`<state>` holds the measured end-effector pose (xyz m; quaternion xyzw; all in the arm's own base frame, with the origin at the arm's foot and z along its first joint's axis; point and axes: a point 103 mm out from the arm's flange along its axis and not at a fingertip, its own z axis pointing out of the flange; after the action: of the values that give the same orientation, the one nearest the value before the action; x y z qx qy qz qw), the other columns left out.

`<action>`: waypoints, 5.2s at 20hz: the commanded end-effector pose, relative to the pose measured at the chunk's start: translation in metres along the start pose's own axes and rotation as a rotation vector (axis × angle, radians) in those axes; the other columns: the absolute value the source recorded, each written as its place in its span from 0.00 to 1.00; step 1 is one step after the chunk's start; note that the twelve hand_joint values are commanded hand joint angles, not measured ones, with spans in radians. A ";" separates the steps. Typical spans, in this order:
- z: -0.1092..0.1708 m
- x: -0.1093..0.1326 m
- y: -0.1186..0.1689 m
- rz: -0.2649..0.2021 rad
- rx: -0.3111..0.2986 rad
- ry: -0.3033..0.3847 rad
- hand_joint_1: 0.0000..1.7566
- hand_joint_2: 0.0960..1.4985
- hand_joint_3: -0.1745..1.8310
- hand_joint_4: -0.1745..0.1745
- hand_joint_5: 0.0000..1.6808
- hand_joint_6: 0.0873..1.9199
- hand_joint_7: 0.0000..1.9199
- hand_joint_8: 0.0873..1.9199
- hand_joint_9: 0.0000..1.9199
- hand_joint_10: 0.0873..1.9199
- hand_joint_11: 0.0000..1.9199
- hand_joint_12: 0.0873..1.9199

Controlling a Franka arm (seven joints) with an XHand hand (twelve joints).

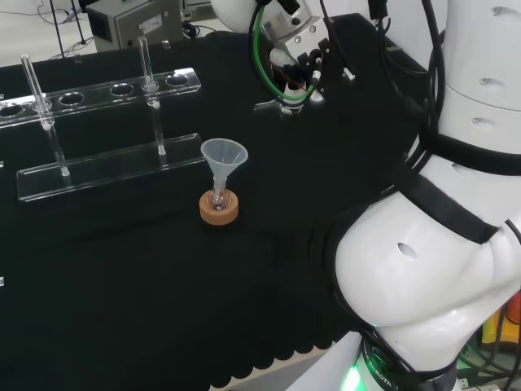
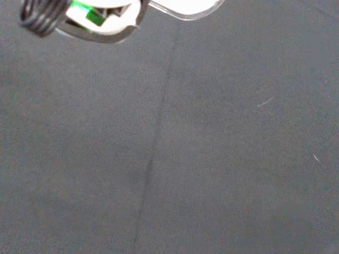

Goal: Pour all the NaCl from the weighing funnel into the round-bottom flask.

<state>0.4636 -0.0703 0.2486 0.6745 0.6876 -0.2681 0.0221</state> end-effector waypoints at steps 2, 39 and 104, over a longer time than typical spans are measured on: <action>-0.009 0.003 -0.015 -0.016 0.012 -0.008 0.62 0.41 0.46 1.00 0.67 0.49 0.44 0.27 0.58 0.10 0.47 0.52; -0.017 0.061 -0.067 -0.081 0.119 -0.161 0.62 0.41 0.47 1.00 0.67 0.49 0.44 0.27 0.59 0.09 0.46 0.52; -0.044 0.092 -0.050 -0.106 0.168 -0.478 0.62 0.40 0.48 1.00 0.67 0.50 0.44 0.26 0.60 0.08 0.46 0.52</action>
<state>0.4228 0.0314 0.2662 0.5589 0.6749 -0.4700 0.1062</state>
